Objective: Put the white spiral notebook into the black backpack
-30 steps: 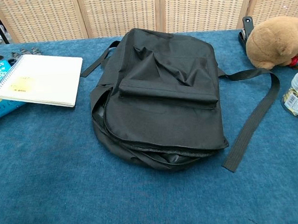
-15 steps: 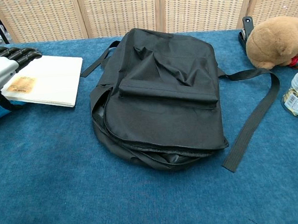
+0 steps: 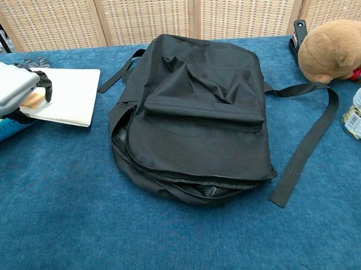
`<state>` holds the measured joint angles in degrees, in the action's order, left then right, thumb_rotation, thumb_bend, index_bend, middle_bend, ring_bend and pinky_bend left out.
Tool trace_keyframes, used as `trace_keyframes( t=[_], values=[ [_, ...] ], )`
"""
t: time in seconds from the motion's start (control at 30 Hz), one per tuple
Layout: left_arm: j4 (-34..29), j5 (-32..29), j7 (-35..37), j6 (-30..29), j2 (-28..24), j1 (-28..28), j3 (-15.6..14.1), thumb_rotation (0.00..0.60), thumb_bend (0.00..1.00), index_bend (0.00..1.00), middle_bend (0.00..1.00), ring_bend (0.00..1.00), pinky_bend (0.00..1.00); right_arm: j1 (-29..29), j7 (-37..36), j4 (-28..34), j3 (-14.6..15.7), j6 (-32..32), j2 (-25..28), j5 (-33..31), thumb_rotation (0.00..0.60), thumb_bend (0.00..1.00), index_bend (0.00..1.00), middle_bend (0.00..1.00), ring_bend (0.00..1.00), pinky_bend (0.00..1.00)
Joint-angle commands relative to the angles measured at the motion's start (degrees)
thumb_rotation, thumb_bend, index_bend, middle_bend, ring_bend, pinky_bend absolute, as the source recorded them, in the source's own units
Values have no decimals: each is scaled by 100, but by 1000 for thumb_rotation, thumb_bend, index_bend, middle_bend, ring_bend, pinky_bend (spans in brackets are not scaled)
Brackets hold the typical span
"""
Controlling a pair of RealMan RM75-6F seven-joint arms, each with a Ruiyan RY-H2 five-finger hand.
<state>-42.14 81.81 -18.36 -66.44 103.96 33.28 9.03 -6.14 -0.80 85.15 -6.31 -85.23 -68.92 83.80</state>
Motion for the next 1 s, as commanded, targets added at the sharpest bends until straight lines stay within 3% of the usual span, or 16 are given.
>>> trace_keyframes(
  t=[0.03,0.13,0.47,0.77,1.0],
  values=[
    [127,101,172,-176,29,-11,-53,600,465,735,556,497,546,-5,23,10,33,24,5,33,600,0,0,0,0,0],
    [289,230,376,-356,18,-15,-119,600,499,795,603,542,585,-26,61,19,94,83,5,104,600,0,0,0,0,0],
    [421,369,807,-852,-323,83,-23,600,503,806,611,551,592,-397,72,443,358,711,246,559,600,0,0,0,0,0],
    [-227,367,619,-1008,-923,212,133,600,503,807,611,551,592,-1207,-644,1204,436,2016,544,742,600,0,80,112,0,0],
    [-1000,329,491,-951,-1490,186,140,600,503,807,611,551,592,-1869,-723,1776,276,3008,360,365,600,0,149,164,26,0]
  ],
)
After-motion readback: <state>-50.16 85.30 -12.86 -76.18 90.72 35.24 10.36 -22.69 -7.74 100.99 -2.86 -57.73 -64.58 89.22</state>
